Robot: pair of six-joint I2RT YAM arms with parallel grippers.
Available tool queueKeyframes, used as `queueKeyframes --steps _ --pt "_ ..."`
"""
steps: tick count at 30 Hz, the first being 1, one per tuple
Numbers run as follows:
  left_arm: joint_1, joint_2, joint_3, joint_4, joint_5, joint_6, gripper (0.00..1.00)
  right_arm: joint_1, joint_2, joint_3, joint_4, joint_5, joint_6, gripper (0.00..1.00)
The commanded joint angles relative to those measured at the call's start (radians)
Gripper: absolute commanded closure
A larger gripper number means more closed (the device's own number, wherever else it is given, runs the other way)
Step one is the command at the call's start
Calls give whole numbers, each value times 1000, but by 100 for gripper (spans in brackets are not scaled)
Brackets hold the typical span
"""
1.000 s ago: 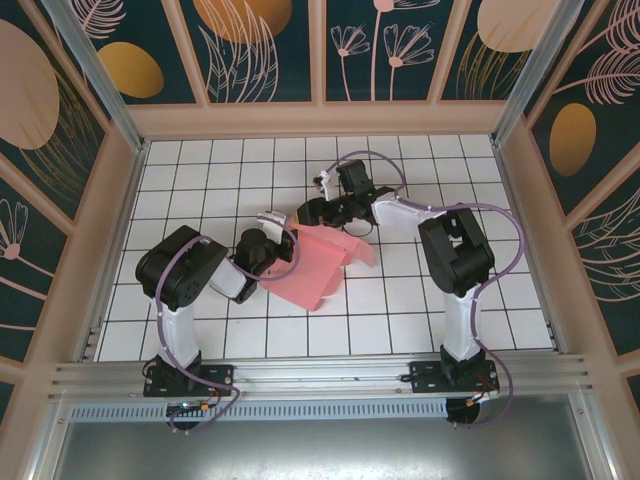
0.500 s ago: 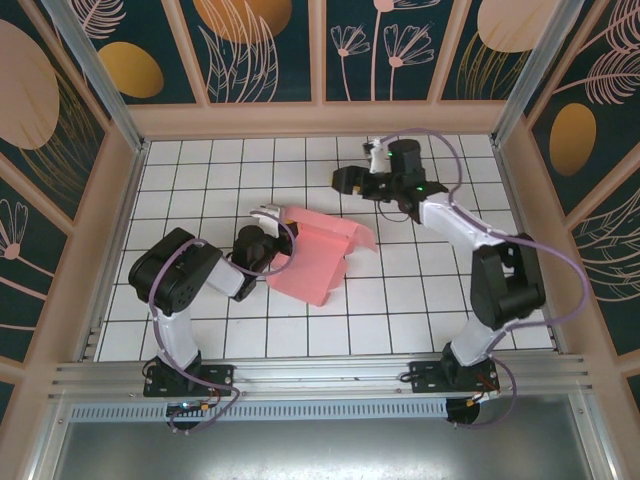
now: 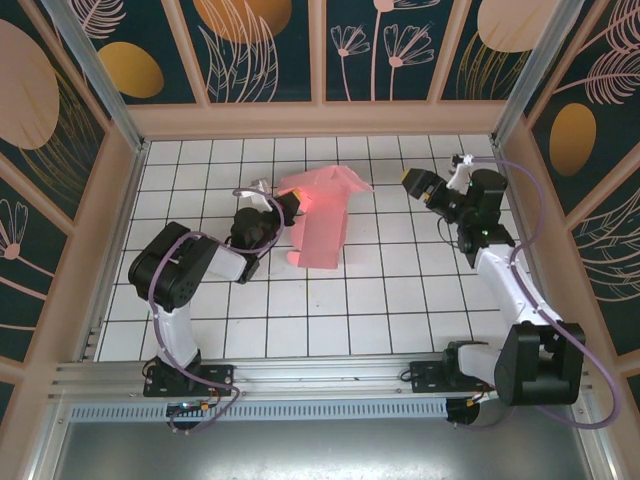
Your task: Fold the paper box
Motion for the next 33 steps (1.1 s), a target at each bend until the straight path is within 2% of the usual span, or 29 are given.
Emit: queueKeyframes --steps 1,6,10,12,15,19,23,27,29,31,33 --pt "8 -23 66 -31 50 -128 100 40 -7 -65 109 -112 85 21" --pt "9 3 101 -8 93 -152 100 175 49 -91 310 -165 171 23" --pt "11 29 124 24 117 -179 100 278 119 -91 539 -198 282 23" --pt "11 34 132 24 127 -182 100 310 153 -70 568 -189 304 25" --pt "11 32 128 33 130 -174 100 318 183 -62 621 -180 352 33" --pt "11 33 118 31 128 -145 100 317 204 -41 625 -182 381 52" --pt "11 46 112 44 115 -129 100 316 196 -41 618 -182 382 53" --pt "11 64 117 60 118 -140 100 312 168 -46 579 -147 366 45" --pt "11 70 122 64 119 -145 100 305 161 -48 570 -128 373 44" --pt "11 74 128 67 126 -143 100 303 166 -45 568 -113 385 46" --pt "11 76 129 69 127 -137 100 304 180 -27 555 -106 396 53"
